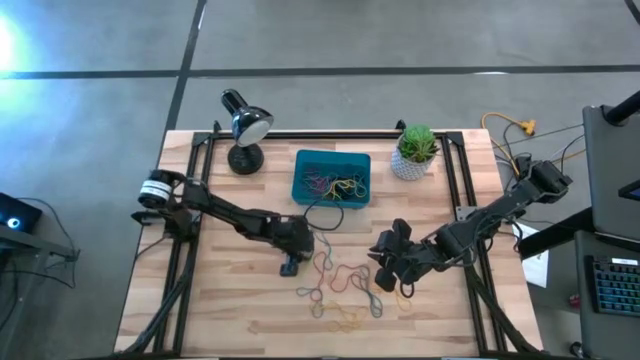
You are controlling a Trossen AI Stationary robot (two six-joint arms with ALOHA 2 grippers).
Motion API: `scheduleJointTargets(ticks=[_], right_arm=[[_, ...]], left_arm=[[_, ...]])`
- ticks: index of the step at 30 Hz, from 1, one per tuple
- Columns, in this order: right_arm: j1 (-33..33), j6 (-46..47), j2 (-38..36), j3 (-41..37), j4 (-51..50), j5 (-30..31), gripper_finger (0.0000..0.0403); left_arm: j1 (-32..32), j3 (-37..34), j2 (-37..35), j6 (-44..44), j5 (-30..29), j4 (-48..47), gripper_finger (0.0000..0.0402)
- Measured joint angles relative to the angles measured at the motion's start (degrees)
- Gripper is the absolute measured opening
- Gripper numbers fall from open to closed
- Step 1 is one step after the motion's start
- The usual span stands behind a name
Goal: Pick and place rubber bands into bin
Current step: Put the green rubber band into the blue bin
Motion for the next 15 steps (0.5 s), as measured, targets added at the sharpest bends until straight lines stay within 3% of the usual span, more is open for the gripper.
scheduleJointTargets(ticks=[5,15], right_arm=[[0.0,-0.02,0.0,0.0,-0.04,-0.04,0.0061],[0.0,-0.46,0.0,-0.08,-0.14,-0.04,0.0058]], left_arm=[[-0.44,-0.23,0.24,-0.71,-0.32,-0.24,0.0015],[-0.24,0.65,-7.31,-1.43,-3.01,-2.27,0.0]])
